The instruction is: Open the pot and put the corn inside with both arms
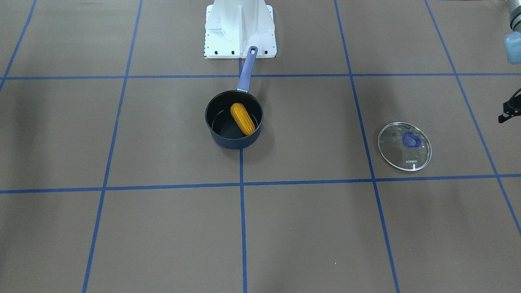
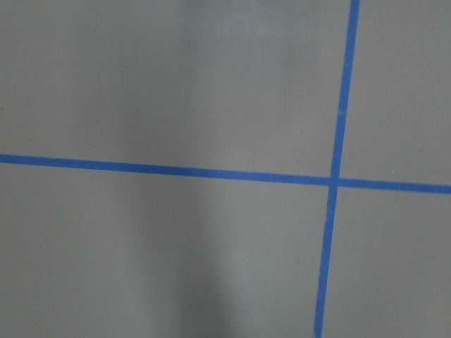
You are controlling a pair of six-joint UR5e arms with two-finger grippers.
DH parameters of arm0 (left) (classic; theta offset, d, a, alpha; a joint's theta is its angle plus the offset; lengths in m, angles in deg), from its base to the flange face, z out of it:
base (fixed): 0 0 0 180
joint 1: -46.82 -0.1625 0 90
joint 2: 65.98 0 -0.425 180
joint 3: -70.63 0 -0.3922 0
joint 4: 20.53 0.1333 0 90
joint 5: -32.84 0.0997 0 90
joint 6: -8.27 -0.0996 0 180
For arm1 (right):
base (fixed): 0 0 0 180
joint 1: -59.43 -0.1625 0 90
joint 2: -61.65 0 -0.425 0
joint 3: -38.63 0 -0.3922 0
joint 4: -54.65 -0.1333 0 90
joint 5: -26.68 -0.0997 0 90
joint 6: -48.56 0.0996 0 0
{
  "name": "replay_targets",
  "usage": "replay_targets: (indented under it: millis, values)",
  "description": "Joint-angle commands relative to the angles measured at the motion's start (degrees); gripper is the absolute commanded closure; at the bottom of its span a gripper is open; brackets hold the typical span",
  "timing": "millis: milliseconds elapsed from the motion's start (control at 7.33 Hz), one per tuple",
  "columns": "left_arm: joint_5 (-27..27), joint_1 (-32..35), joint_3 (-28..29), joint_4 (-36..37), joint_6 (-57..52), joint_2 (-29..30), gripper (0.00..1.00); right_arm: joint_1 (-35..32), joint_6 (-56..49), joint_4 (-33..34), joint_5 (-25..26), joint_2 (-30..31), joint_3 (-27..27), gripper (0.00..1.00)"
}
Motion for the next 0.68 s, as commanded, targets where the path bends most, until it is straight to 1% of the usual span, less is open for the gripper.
replay_targets:
  millis: [0,273,545]
  values:
    - [-0.2,0.3,0.0,-0.6,0.0,-1.5,0.00,-0.8,0.1,-3.5,-0.5,5.0,0.4,0.00]
    - [-0.3,0.8,0.0,-0.6,0.4,-1.7,0.00,-0.7,0.4,-7.0,-0.5,7.7,0.5,0.00]
    - [-0.3,0.9,-0.1,-0.6,0.4,-1.8,0.00,-0.7,0.4,-7.1,-0.4,7.8,0.5,0.00]
